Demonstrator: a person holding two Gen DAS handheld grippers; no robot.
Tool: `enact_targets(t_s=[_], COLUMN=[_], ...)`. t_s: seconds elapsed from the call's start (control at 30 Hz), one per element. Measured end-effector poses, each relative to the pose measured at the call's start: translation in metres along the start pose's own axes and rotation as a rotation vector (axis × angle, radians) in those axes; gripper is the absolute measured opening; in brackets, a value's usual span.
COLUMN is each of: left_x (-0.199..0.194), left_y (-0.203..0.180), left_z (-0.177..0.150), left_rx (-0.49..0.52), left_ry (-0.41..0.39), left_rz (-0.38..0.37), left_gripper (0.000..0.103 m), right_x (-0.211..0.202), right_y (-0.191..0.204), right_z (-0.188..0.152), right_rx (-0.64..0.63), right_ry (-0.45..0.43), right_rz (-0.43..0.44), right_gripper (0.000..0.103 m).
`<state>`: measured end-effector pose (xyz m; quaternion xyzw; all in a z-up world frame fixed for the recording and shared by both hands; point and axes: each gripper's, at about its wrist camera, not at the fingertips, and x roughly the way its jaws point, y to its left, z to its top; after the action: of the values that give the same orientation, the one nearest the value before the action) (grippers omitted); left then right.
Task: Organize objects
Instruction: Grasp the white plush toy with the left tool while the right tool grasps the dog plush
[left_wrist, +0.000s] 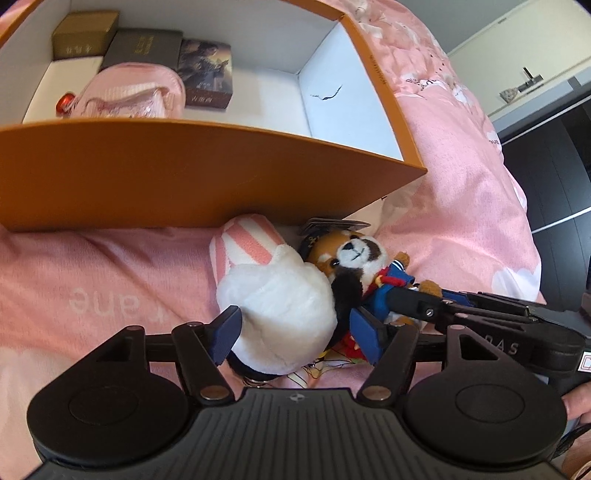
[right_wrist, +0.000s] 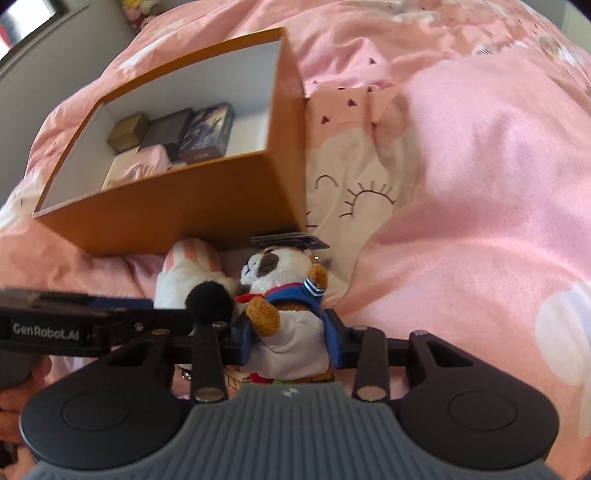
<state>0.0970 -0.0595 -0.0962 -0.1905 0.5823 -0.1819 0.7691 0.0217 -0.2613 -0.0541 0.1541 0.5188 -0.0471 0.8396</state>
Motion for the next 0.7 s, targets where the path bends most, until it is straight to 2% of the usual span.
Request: enact_targets(t_s=[0.13, 0.23, 0.5, 0.63, 0.7], left_x=[0.005, 0.013, 0.038, 0.048, 0.048], left_y=[-0.004, -0.017, -0.041, -0.035, -0.029], left_z=[0.005, 0.008, 0.008, 0.007, 0.006], left_rx=[-0.032, -0.016, 0.071, 0.066, 0.059], left_ry=[0.009, 0.026, 0.069, 0.071, 0.067], left_rz=[0.022, 0.075, 0.271, 0.320, 0.332], left_gripper=[0.086, 0.089, 0.089, 0.089, 0.082], right_x=[0.000, -0.001, 0.006, 0.009, 0.010], right_y=[-0.015, -0.019, -0.024, -0.027, -0.025], right_z=[0.000, -0.001, -0.003, -0.005, -0.005], right_rx=[0.056, 0.065, 0.048, 0.034, 0.012], right_ry=[0.007, 0.008, 0.014, 0.015, 0.022], right_rz=[0.013, 0.022, 0.062, 0.085, 0.094], right_gripper=[0.039, 0.039, 0.042, 0.046, 0.048])
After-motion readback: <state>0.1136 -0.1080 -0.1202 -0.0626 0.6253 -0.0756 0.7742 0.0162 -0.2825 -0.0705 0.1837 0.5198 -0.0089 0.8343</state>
